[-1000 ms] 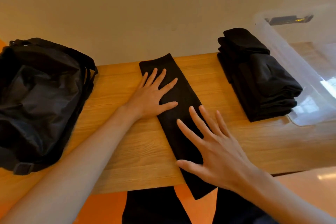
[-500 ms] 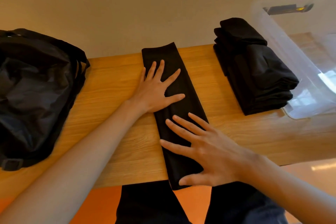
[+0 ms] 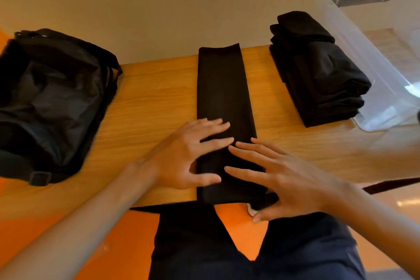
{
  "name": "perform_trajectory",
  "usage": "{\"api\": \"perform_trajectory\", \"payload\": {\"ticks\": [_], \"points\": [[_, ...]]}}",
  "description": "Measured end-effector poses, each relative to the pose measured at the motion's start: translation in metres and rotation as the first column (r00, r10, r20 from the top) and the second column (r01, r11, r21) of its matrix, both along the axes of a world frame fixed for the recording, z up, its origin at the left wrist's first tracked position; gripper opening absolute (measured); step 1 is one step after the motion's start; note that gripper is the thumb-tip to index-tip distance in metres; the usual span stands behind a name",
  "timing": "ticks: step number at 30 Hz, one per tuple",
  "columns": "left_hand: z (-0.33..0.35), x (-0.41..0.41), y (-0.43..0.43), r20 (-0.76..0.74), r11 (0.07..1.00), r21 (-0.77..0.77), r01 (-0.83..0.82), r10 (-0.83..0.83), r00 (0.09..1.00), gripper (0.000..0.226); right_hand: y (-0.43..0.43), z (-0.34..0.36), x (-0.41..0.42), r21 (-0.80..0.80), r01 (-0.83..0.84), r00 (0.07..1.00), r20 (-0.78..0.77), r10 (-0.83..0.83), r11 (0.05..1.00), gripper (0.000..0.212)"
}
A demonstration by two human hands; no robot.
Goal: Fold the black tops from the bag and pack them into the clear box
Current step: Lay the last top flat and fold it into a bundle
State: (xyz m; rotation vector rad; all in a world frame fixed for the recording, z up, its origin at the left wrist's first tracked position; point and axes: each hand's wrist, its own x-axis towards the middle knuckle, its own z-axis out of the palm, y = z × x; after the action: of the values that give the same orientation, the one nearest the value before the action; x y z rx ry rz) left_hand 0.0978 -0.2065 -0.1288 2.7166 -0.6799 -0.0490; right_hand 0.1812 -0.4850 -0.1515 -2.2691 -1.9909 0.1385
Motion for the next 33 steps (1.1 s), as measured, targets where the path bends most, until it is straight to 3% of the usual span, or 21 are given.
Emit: {"api": "perform_trajectory", "payload": {"ticks": [2,6,10,13,15,24,30,33], "points": [[-0.008,-0.036,-0.009,-0.020,0.998,0.031,0.053,-0.053,0.998,0.081,-0.008,-0.007,-0.003,0.096,-0.030,0.998,0.063,0.024,0.995,0.076],[-0.030,-0.069,-0.017,0.103,0.994,0.071,0.082,-0.089,0.991,0.074,-0.019,-0.015,-0.013,0.326,-0.059,0.994,0.104,0.026,0.943,0.042],[-0.033,-0.077,-0.018,0.211,0.994,0.085,0.075,-0.092,0.973,0.074,-0.024,-0.028,-0.029,0.460,-0.062,0.989,0.145,-0.006,0.886,0.025],[-0.034,-0.084,-0.024,0.361,0.995,0.067,0.079,-0.098,0.927,0.035,-0.032,-0.032,-0.031,0.505,-0.031,0.994,0.107,-0.027,0.863,0.022],[-0.036,-0.089,-0.028,0.431,0.994,0.063,0.085,-0.104,0.896,0.022,-0.036,-0.032,-0.033,0.515,-0.021,0.996,0.087,-0.028,0.857,0.023],[-0.037,-0.100,-0.037,0.549,0.997,0.019,0.080,-0.078,0.832,0.014,-0.038,-0.024,-0.040,0.536,-0.018,0.996,0.082,-0.031,0.844,0.019],[-0.039,-0.106,-0.033,0.556,0.996,-0.055,0.069,-0.027,0.831,0.014,-0.036,-0.018,-0.048,0.528,0.027,0.999,-0.043,-0.005,0.849,0.022],[-0.037,-0.105,-0.032,0.535,0.990,-0.130,0.058,0.021,0.845,0.022,-0.033,-0.013,-0.046,0.550,0.125,0.988,-0.149,-0.050,0.826,0.022]]}}
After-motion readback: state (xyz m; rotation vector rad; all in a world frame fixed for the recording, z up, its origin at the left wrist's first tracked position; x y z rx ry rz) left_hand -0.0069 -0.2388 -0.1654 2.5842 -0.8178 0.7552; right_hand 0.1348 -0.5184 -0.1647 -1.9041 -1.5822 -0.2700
